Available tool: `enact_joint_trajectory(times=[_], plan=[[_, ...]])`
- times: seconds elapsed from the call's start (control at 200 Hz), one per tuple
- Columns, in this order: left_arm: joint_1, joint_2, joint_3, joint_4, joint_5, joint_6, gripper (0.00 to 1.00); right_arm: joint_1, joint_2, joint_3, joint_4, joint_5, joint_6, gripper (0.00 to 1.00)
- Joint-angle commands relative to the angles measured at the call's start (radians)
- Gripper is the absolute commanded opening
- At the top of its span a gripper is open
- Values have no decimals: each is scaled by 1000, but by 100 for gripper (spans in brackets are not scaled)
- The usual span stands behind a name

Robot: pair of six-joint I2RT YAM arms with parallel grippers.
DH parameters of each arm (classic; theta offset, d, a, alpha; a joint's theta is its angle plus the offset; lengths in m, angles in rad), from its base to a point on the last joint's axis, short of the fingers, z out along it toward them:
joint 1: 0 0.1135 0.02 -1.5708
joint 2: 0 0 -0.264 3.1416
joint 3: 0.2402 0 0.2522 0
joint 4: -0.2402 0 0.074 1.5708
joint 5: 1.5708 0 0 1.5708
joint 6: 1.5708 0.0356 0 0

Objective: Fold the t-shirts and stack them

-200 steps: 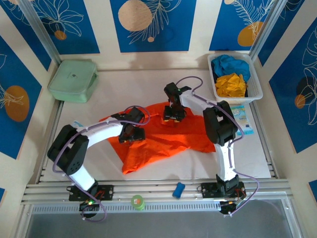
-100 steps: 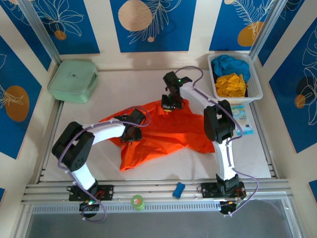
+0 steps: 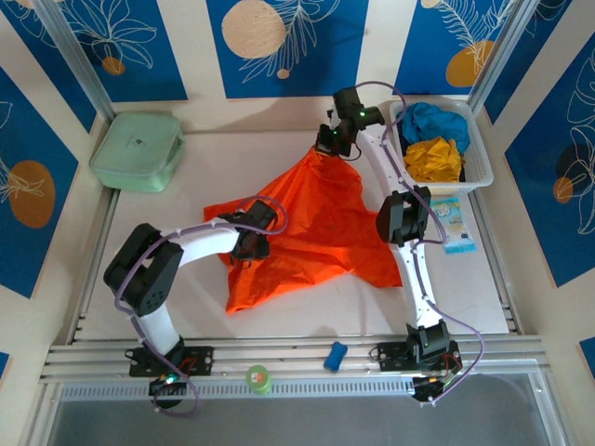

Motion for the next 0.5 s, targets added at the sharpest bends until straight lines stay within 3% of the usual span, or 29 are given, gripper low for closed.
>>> enact_joint_trajectory(times=[0.0,0.215,0.385,0.495], plan=[[4,63,10,-93,-27,43,35,-28,40,-6,72,-82,-1,0],[3,54,53,-107,-50,72,39,-38,93,-6,207,-70,-39,0],[-2,-6,85,-148,-90,91,69,-38,113,43,232,-64,-32,44],[-2,-83,101,-199,-134,90,81,-38,88,57,218,-51,-32,57]])
